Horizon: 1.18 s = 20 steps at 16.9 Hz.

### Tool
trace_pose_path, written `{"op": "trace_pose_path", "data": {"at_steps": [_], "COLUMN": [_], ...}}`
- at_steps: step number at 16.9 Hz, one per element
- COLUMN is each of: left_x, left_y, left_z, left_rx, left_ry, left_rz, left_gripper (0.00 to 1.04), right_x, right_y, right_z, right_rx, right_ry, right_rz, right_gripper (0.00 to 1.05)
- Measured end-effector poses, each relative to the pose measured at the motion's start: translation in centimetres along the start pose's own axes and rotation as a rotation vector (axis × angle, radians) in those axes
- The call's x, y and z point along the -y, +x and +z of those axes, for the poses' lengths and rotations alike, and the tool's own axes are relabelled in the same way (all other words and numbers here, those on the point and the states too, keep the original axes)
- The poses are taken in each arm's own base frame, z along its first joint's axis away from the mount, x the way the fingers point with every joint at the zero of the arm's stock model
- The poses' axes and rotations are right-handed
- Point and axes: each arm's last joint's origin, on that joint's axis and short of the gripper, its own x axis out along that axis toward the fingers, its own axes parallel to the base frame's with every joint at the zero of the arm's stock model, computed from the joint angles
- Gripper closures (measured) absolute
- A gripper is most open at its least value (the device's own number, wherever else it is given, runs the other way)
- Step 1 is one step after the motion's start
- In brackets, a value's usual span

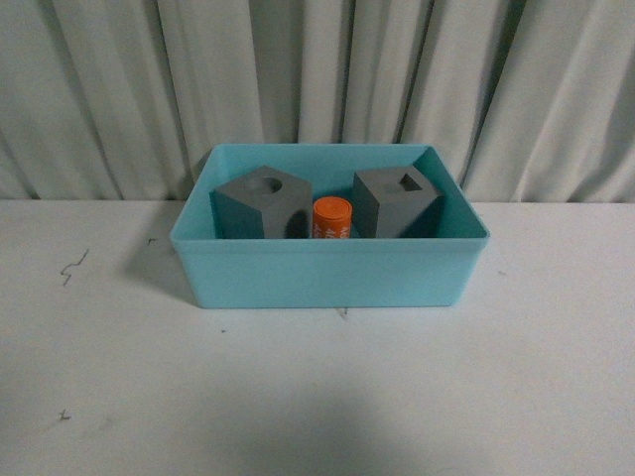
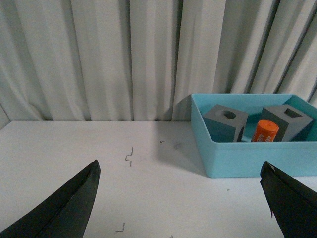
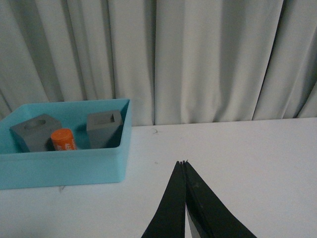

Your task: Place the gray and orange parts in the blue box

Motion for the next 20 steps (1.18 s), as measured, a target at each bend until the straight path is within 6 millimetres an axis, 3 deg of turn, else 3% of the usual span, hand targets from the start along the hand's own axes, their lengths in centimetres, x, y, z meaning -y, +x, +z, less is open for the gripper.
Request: {"op": "trace_pose_path", "data": {"at_steps": [7, 8, 20], "left_x": [0.0, 0.0, 0.0], "left_y": [0.0, 0.0, 0.0], "left_z": [0.0, 0.0, 0.0], "left_rx": [0.000, -0.001, 0.001], "left_ry": [0.000, 0.000, 0.000], "left_rz": [0.000, 0.000, 0.000], "left_gripper": [0.07, 0.07, 0.07], "right_x": [0.0, 0.0, 0.0], "right_y": [-1.3, -1.7, -1.7], "right_z": [-0.7, -0.2, -0.3], "right_rx": [-0.057, 0.007, -0.007], "right_ry": [0.000, 0.000, -0.001], "right_rz": [0.001, 0.002, 0.001], "right_gripper": [1.03, 1.03, 1.03]}}
